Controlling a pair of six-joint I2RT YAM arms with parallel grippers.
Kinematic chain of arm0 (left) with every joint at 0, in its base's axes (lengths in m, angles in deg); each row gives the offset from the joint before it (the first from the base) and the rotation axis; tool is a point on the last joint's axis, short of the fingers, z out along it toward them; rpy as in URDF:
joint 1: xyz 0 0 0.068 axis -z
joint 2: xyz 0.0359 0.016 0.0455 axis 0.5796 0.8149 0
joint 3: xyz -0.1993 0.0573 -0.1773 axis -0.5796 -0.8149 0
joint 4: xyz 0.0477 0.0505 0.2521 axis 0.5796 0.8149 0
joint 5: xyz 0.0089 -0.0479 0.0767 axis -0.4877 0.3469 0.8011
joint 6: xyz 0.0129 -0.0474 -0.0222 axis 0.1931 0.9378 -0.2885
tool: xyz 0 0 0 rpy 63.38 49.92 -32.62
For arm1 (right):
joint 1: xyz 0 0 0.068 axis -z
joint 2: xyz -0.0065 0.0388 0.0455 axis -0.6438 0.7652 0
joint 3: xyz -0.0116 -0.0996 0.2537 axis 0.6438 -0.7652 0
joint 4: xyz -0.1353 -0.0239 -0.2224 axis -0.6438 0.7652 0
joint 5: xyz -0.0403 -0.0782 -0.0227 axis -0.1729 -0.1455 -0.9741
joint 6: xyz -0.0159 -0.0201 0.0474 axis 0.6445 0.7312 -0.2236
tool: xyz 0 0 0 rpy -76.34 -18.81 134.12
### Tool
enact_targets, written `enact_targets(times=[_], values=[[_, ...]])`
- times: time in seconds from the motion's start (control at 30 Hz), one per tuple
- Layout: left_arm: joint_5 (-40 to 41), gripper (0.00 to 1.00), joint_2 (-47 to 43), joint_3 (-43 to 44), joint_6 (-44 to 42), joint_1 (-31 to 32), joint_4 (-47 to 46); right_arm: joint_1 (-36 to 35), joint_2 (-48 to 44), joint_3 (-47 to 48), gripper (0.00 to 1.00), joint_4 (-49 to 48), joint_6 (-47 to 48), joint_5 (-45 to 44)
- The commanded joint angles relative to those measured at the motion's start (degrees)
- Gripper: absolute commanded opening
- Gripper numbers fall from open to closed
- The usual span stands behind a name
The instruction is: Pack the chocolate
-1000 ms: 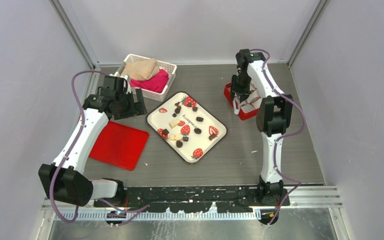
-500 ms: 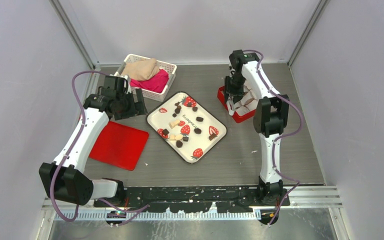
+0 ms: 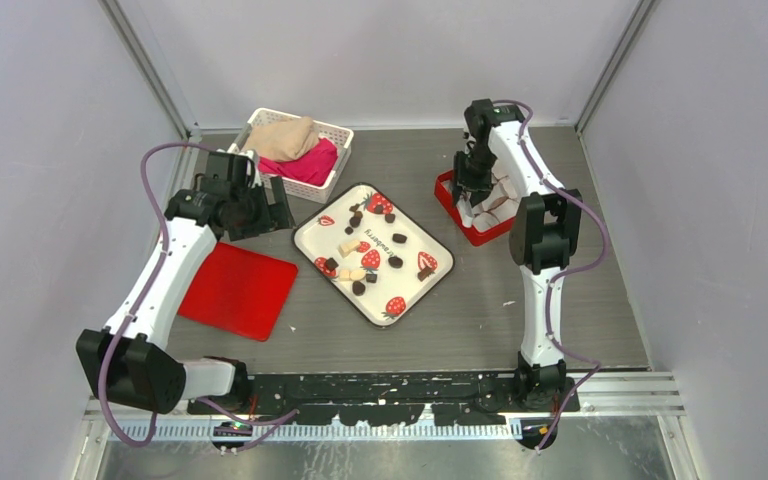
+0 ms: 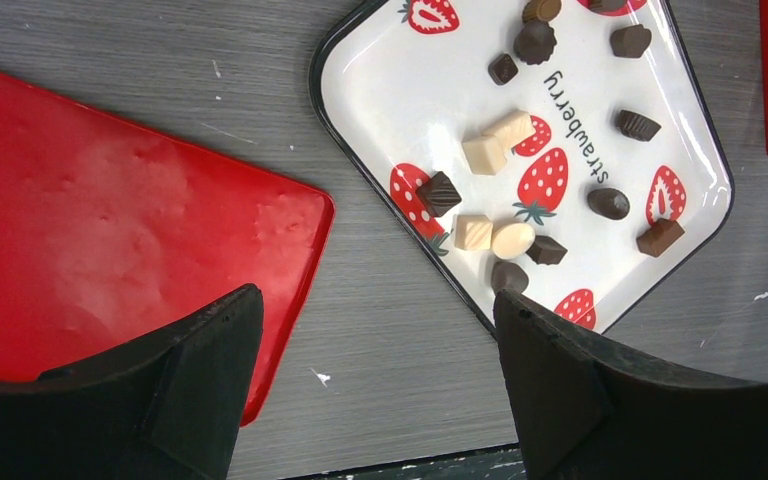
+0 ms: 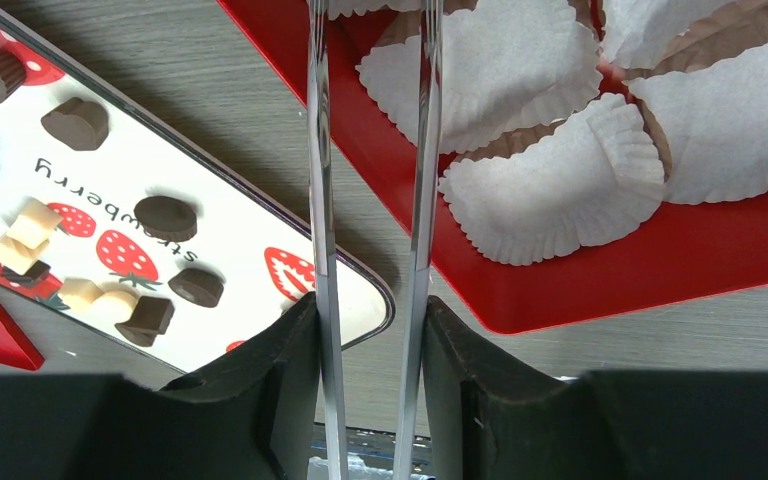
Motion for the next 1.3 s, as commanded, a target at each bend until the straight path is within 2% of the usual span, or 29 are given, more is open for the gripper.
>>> enact_targets(times=[0.0, 0.2, 0.33, 0.5, 0.67, 0.8, 0.87, 1.03, 1.27], values=[[-0.4, 0.86, -2.7, 0.0, 0.5, 0.1, -2.2, 0.0, -3.4, 1.7, 0.38, 0.0, 0.1, 1.5], [-0.4, 0.86, -2.7, 0.0, 0.5, 0.1, -2.1, -0.1, -3.3, 2.1, 0.43, 0.3, 0.2, 1.5], [-0.6, 0.85, -2.7, -0.3, 0.6, 0.2, -2.0, 0.0, -3.6, 1.8, 0.5, 0.3, 0.2, 1.5], [-0.6, 0.85, -2.9, -0.3, 0.7, 0.1, -2.1, 0.0, -4.2, 1.7, 0.52, 0.2, 0.3, 1.2], [-0.4, 0.85, -3.4, -0.2, 0.6, 0.2, -1.8, 0.0, -7.7, 0.9, 0.39, -0.6, 0.1, -0.4], [-0.6, 0.85, -3.6, -0.2, 0.6, 0.1, -1.8, -0.1, -12.7, -0.1, 0.22, -0.9, -1.7, -1.0], [-1.0, 0.85, -3.6, -0.2, 0.6, 0.2, -1.7, -1.0, -15.9, -2.4, 0.2, -1.6, -2.7, -1.5], [-1.6, 0.85, -3.8, -0.8, 0.9, 0.2, -2.5, -6.5, -24.5, -8.5, 0.2, -1.2, -3.1, -3.7], [-0.9, 0.85, -3.1, 0.1, -0.1, 0.2, -1.8, -20.4, -33.9, -24.9, 0.33, -0.4, -8.4, -5.9]])
